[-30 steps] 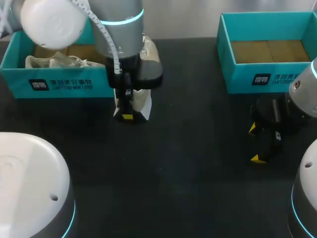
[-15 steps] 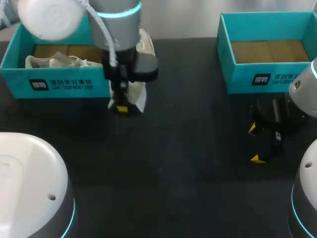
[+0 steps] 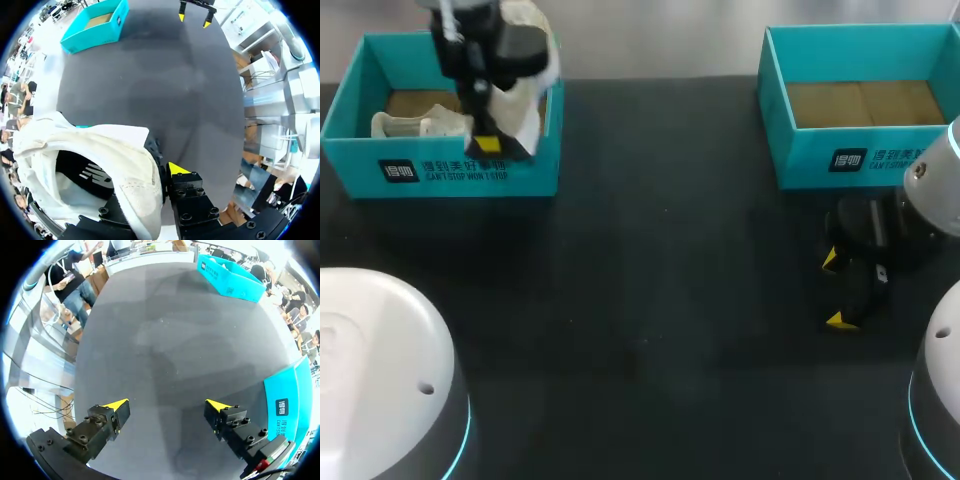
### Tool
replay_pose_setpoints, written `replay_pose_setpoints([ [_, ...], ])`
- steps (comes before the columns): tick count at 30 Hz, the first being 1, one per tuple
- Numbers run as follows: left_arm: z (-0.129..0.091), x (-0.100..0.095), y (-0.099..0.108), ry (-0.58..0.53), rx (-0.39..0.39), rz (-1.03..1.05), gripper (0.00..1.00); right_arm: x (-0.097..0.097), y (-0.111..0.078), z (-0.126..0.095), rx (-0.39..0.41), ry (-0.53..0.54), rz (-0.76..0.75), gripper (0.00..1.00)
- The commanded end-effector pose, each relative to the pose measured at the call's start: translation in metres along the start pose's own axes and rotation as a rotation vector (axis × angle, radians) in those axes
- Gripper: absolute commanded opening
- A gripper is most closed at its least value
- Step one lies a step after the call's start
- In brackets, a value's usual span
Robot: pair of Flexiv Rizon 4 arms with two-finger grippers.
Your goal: Take the shoe out of the shoebox, open the shoe tongue, remove and reinsert the insole, then place the shoe into the shoebox
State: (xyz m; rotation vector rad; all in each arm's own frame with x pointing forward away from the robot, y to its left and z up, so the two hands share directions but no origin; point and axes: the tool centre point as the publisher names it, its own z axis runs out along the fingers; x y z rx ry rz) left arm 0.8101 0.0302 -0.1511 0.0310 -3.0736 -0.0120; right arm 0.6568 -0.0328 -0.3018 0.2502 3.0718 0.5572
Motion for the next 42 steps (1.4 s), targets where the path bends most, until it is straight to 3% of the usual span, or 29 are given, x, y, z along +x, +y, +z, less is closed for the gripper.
replay_pose_setpoints([
  [1, -0.013, -0.029, 0.021, 0.034, 0.001, 0.011, 0.00, 0.001, 0.000, 0.001, 0.002, -0.003, 0.001, 1.00],
  [17, -0.013, -0.029, 0.021, 0.034, 0.001, 0.011, 0.00, 0.001, 0.000, 0.001, 0.002, -0.003, 0.001, 1.00],
  [24, -0.031, -0.104, 0.075, 0.002, 0.049, -0.018, 0.00, 0.001, 0.000, 0.001, 0.002, -0.003, 0.001, 1.00],
  [26, -0.034, -0.124, 0.092, -0.024, 0.007, -0.072, 0.00, 0.001, 0.000, 0.001, 0.002, -0.003, 0.001, 1.00],
  [27, -0.035, -0.132, 0.101, 0.000, 0.031, -0.074, 0.00, 0.001, 0.000, 0.001, 0.002, -0.003, 0.001, 1.00],
  [29, -0.037, -0.150, 0.116, -0.013, 0.006, -0.099, 0.00, 0.001, 0.000, 0.001, 0.002, -0.003, 0.001, 1.00],
  [42, -0.034, -0.237, 0.196, 0.014, 0.046, -0.090, 0.00, 0.001, 0.000, 0.001, 0.002, -0.003, 0.001, 1.00],
])
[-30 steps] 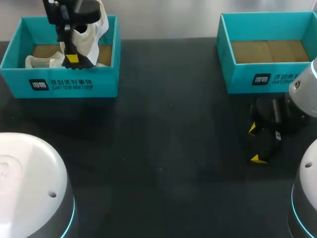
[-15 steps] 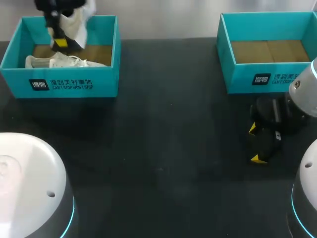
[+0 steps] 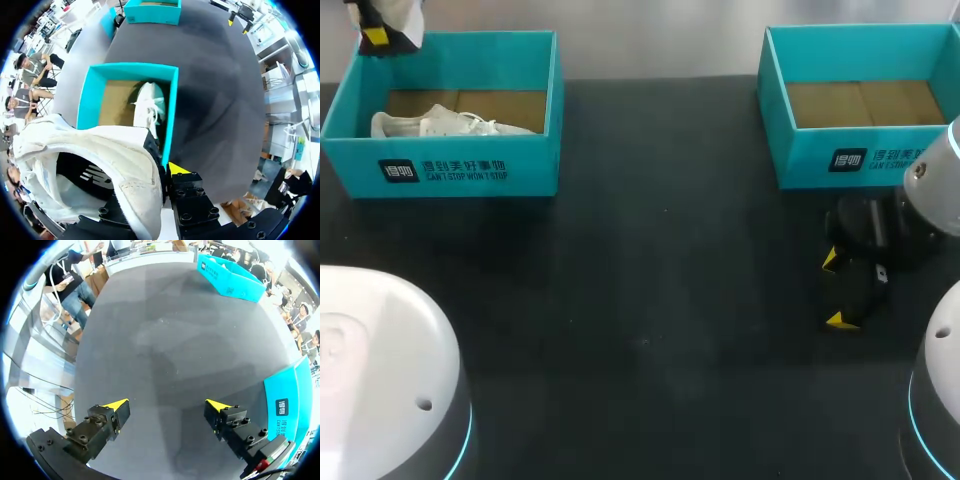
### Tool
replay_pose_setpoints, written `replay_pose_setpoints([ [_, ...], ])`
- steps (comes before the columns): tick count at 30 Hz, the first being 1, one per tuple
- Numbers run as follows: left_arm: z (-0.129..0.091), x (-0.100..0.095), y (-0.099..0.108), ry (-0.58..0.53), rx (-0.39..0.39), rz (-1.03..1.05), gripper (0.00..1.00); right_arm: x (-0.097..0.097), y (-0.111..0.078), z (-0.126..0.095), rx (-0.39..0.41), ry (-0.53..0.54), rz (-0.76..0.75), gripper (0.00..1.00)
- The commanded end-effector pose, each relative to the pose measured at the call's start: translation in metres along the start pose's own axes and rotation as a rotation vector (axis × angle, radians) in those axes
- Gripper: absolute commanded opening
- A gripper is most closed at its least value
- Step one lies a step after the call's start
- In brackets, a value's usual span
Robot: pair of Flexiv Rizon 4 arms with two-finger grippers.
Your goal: Take the shoe out of the shoebox, open the shoe tongue, remove and reinsert the insole, then place the shoe into the shoebox
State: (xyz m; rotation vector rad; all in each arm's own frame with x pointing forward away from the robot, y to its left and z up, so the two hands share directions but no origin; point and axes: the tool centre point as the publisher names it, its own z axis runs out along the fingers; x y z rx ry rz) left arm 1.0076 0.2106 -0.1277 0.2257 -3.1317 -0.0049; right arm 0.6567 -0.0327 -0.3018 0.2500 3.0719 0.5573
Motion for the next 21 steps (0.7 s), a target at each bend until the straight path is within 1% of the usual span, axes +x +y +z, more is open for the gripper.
replay_pose_setpoints([
  [1, 0.005, -0.043, 0.018, 0.067, 0.014, 0.036, 0.00, 0.001, 0.000, 0.001, 0.003, -0.003, 0.001, 1.00],
  [2, 0.005, -0.047, 0.021, 0.073, 0.026, 0.077, 0.00, 0.001, 0.000, 0.001, 0.003, -0.003, 0.001, 1.00],
  [4, 0.007, -0.053, 0.026, 0.065, 0.006, 0.103, 0.00, 0.001, 0.000, 0.001, 0.003, -0.003, 0.001, 1.00],
  [6, 0.008, -0.058, 0.030, 0.065, 0.005, 0.132, 0.00, 0.001, 0.000, 0.001, 0.003, -0.003, 0.001, 1.00],
  [10, 0.009, -0.064, 0.038, 0.078, 0.010, 0.270, 0.00, 0.001, 0.000, 0.001, 0.003, -0.003, 0.001, 1.00],
  [11, 0.010, -0.065, 0.040, 0.072, -0.009, 0.290, 0.00, 0.001, 0.000, 0.001, 0.003, -0.003, 0.001, 1.00],
  [13, 0.011, -0.065, 0.044, 0.070, -0.010, 0.410, 0.00, 0.001, 0.000, 0.001, 0.003, -0.003, 0.001, 1.00],
  [14, 0.011, -0.066, 0.047, 0.059, -0.043, 0.428, 0.00, 0.001, 0.000, 0.001, 0.003, -0.003, 0.001, 1.00],
  [15, 0.011, -0.066, 0.049, 0.058, -0.038, 0.490, 0.00, 0.001, 0.000, 0.001, 0.003, -0.003, 0.001, 1.00],
  [18, 0.007, -0.068, 0.059, 0.040, -0.082, 0.594, 0.00, 0.001, 0.000, 0.001, 0.003, -0.003, 0.001, 1.00],
  [19, 0.006, -0.070, 0.064, 0.042, -0.083, 0.625, 0.00, 0.001, 0.000, 0.001, 0.003, -0.003, 0.001, 1.00],
  [21, 0.006, -0.070, 0.064, 0.042, -0.083, 0.625, 0.00, 0.001, 0.000, 0.001, 0.003, -0.003, 0.001, 1.00],
])
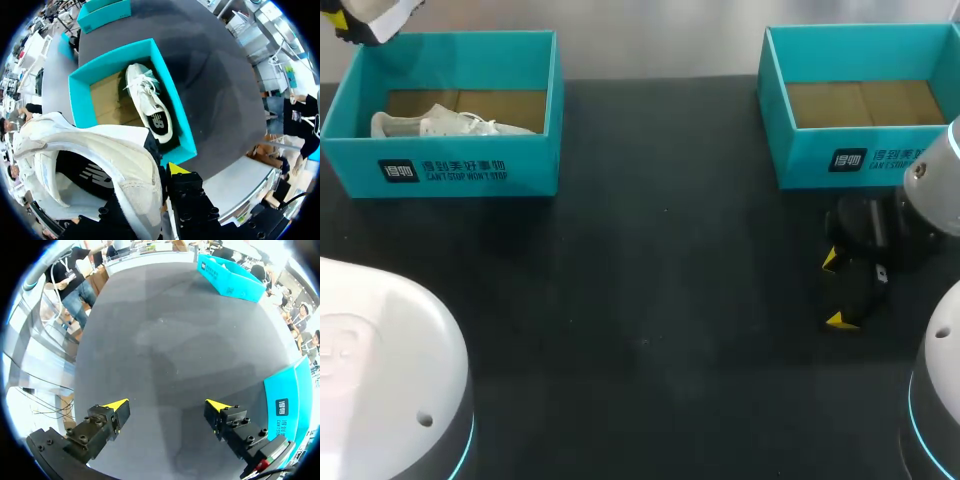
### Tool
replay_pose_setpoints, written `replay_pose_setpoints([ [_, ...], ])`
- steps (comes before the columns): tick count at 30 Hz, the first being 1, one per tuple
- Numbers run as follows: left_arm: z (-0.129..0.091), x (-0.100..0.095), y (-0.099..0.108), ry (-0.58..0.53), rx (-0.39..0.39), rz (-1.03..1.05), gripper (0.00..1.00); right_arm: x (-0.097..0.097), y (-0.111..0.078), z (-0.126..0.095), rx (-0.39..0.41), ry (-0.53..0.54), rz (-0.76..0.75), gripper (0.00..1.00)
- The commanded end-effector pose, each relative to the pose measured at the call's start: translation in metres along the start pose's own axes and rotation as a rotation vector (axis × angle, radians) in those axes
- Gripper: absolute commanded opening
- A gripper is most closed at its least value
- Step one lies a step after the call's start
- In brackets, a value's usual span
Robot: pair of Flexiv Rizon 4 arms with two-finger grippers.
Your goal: Take the shoe out of the shoebox, open the shoe tongue, remove and reinsert the insole, then place the shoe into the shoebox
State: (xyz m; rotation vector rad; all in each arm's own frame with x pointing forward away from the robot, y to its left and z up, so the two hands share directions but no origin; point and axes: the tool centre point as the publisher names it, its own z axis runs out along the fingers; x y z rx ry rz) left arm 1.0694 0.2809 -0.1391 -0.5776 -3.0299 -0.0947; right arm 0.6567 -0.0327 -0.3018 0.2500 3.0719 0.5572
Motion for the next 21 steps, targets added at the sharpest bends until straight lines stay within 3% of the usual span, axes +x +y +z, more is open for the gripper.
replay_pose_setpoints([
  [1, -0.005, 0.003, 0.003, -0.005, -0.024, 0.104, 0.00, 0.001, 0.000, 0.001, 0.002, -0.003, 0.001, 1.00],
  [12, -0.003, 0.003, 0.004, -0.030, -0.043, 0.161, 0.00, 0.001, 0.000, 0.001, 0.002, -0.003, 0.001, 1.00],
  [19, -0.002, -0.013, 0.055, -0.095, -0.173, 0.558, 0.00, 0.001, 0.000, 0.001, 0.002, -0.003, 0.001, 1.00],
  [21, -0.004, -0.015, 0.064, -0.122, -0.150, 0.677, 0.00, 0.001, 0.000, 0.001, 0.002, -0.003, 0.001, 1.00],
])
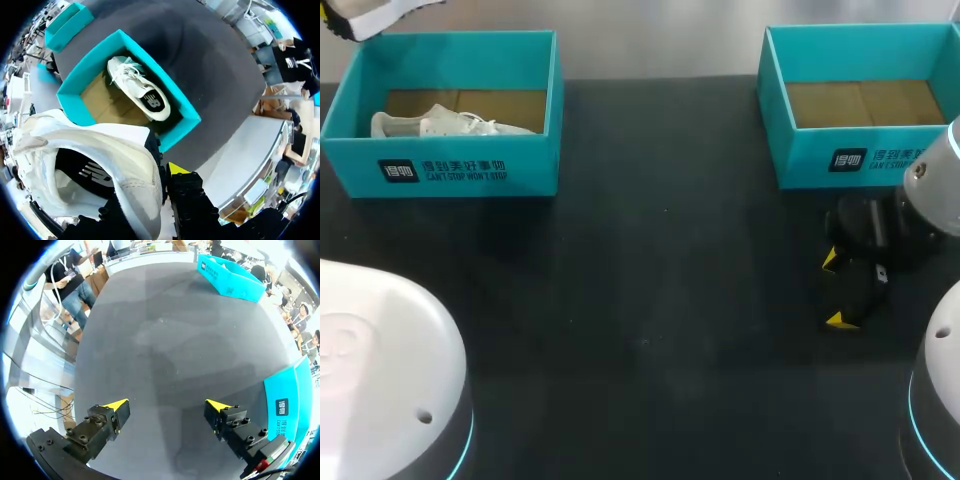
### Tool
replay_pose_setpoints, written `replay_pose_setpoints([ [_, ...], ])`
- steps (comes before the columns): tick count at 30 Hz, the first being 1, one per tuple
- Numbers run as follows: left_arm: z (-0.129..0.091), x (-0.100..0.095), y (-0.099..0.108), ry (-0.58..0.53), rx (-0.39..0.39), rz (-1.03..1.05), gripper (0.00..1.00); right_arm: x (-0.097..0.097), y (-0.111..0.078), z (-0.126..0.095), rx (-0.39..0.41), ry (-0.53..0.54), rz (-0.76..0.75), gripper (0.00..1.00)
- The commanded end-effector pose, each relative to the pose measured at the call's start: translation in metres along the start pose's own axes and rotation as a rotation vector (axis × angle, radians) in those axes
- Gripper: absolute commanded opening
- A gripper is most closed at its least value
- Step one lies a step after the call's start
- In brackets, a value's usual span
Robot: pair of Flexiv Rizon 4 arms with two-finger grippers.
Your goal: Take the shoe out of the shoebox, open the shoe tongue, remove and reinsert the insole, then place the shoe into the shoebox
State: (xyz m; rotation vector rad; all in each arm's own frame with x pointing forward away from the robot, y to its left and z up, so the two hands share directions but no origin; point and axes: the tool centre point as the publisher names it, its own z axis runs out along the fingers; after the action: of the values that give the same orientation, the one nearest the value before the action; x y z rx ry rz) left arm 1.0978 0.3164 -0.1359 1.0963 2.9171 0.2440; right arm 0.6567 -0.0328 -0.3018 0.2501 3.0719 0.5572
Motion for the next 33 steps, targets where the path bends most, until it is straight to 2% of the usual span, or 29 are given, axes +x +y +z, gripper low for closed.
replay_pose_setpoints([
  [1, 0.002, 0.004, 0.024, -0.062, -0.051, 0.377, 0.00, 0.001, 0.000, 0.001, 0.002, -0.003, 0.001, 1.00],
  [3, 0.005, 0.002, 0.029, -0.061, -0.045, 0.427, 0.00, 0.001, 0.000, 0.001, 0.002, -0.003, 0.001, 1.00],
  [16, 0.005, 0.002, 0.029, -0.061, -0.045, 0.427, 0.00, 0.001, 0.000, 0.001, 0.002, -0.003, 0.001, 1.00],
  [18, 0.010, -0.001, 0.032, -0.036, -0.117, 0.478, 0.00, 0.001, 0.000, 0.001, 0.002, -0.003, 0.001, 1.00],
  [19, 0.012, -0.003, 0.033, -0.066, -0.074, 0.538, 0.00, 0.001, 0.000, 0.001, 0.002, -0.003, 0.001, 1.00],
  [21, 0.017, -0.008, 0.038, -0.016, -0.133, 0.521, 0.00, 0.001, 0.000, 0.001, 0.002, -0.003, 0.001, 1.00],
  [24, 0.020, -0.011, 0.040, -0.055, -0.134, 0.569, 0.00, 0.001, 0.000, 0.001, 0.002, -0.003, 0.001, 1.00],
  [25, 0.021, -0.012, 0.040, -0.062, -0.111, 0.580, 0.00, 0.001, 0.000, 0.001, 0.002, -0.003, 0.001, 1.00],
  [30, 0.030, -0.018, 0.036, -0.055, -0.141, 0.629, 0.00, 0.001, 0.000, 0.001, 0.002, -0.003, 0.001, 1.00],
  [33, 0.037, -0.023, 0.036, -0.068, -0.122, 0.643, 0.00, 0.001, 0.000, 0.001, 0.002, -0.003, 0.001, 1.00],
])
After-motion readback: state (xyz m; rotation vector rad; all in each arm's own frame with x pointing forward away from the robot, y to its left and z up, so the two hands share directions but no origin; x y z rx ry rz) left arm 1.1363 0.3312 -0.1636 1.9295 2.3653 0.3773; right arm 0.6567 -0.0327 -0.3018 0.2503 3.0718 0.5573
